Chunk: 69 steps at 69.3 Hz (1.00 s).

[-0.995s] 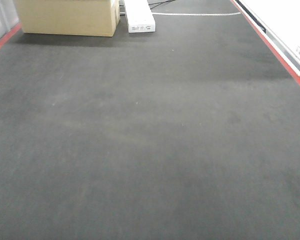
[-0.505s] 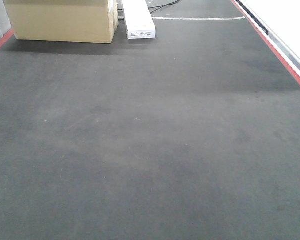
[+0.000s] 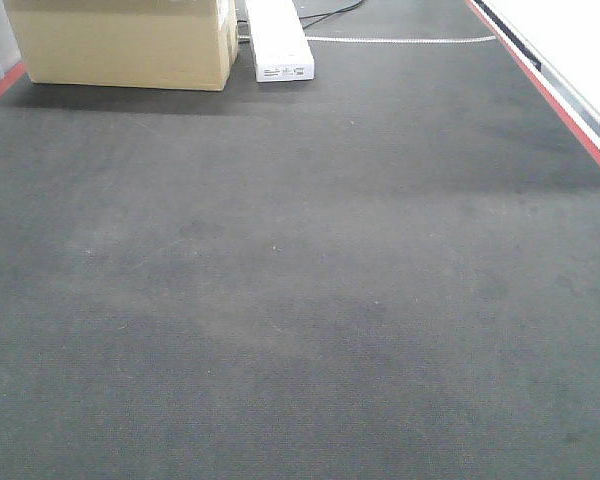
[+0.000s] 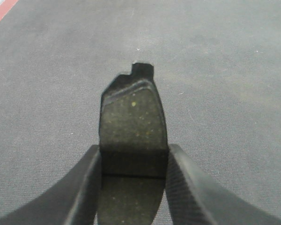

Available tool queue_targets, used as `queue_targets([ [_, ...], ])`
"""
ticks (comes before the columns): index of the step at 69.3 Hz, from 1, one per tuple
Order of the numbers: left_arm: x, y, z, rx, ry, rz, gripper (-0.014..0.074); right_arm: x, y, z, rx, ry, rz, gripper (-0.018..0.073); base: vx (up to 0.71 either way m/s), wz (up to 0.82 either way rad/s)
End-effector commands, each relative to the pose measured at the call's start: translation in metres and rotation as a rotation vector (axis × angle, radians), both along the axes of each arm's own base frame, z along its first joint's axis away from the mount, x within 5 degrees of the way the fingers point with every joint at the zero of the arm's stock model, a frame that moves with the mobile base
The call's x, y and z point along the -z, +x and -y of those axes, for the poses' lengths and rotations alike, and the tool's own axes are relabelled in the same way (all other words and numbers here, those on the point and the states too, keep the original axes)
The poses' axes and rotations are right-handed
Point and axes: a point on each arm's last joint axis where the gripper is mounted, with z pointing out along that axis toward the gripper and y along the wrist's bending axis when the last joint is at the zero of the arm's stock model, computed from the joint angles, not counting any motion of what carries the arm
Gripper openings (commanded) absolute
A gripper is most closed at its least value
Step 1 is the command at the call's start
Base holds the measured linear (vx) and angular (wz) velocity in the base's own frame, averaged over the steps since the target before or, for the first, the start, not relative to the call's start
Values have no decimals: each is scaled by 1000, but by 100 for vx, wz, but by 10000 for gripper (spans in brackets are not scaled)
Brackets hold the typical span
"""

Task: Move and align brake pads A on conveyor
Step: 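Position the base at the conveyor belt holding both brake pads above it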

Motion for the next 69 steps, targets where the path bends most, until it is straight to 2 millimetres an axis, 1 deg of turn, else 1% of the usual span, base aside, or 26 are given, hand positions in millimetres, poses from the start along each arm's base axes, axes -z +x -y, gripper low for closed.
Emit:
queue_targets([
  [1, -16, 3, 0, 5, 4, 105, -6, -15, 5, 1, 8, -2, 106, -7, 0, 0],
  [69, -16, 3, 1, 23, 4, 110, -6, -15, 5, 1, 8, -2, 106, -7, 0, 0],
])
